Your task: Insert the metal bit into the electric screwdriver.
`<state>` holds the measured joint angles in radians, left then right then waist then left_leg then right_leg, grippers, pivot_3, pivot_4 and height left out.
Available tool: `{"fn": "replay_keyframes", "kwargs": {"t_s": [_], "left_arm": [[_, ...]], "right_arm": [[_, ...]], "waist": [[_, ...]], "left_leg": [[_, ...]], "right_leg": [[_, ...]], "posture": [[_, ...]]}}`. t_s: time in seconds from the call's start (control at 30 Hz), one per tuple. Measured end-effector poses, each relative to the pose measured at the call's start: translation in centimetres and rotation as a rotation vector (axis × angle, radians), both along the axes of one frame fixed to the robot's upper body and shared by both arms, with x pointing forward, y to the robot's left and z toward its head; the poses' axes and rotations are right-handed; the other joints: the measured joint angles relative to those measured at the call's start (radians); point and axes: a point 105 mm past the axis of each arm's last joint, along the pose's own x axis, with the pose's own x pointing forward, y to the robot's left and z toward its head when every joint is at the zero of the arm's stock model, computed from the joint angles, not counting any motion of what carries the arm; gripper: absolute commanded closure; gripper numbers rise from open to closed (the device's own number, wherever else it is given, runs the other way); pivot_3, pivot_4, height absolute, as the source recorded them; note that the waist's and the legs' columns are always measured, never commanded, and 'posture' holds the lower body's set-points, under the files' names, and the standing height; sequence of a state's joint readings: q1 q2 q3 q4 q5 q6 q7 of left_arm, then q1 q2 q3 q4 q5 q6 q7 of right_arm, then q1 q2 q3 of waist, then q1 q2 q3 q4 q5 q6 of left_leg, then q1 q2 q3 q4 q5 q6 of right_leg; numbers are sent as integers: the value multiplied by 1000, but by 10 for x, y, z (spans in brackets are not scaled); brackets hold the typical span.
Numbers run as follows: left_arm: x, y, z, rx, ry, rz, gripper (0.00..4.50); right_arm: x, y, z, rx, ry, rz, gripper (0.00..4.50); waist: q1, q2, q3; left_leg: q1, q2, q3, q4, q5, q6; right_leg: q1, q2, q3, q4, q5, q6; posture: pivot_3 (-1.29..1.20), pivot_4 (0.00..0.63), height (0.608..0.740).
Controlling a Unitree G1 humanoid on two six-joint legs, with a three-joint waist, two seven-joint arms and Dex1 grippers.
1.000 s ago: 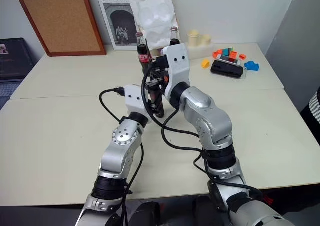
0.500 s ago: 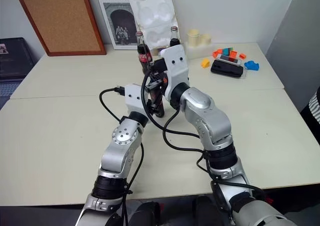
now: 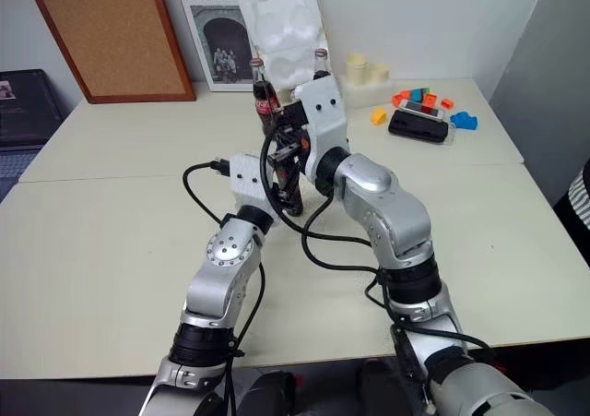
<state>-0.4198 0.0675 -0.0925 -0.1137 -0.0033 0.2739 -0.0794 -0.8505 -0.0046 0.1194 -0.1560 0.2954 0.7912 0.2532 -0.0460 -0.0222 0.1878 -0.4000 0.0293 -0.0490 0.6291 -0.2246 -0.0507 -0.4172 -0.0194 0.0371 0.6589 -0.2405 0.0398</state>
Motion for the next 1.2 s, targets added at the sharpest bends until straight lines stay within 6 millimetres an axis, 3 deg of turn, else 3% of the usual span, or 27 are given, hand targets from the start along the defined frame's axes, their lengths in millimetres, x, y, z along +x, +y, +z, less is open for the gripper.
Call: {"fn": "replay_keyframes", "kwargs": {"t_s": [0.67,1.17,1.2], "left_arm": [[0,2,0,1,0,1,2841],[0,4,1,16,-2,-25,2841],[0,4,1,16,-2,-26,2841]], "right_arm": [[13,-4,-9,-48,69,146,4500],[16,-9,-5,-102,54,230,4500],[16,-9,-5,-102,53,231,4100]], "waist": [[-4,0,0],[-7,0,0],[-7,0,0]], "left_leg": [[0,0,0,0,0,0],[0,0,1,0,0,0],[0,0,1,0,0,0]], "right_leg": [[0,0,0,0,0,0],[-1,0,1,0,0,0],[-1,0,1,0,0,0]], "posture": [[0,150,740],[0,150,740],[0,150,740]]}}
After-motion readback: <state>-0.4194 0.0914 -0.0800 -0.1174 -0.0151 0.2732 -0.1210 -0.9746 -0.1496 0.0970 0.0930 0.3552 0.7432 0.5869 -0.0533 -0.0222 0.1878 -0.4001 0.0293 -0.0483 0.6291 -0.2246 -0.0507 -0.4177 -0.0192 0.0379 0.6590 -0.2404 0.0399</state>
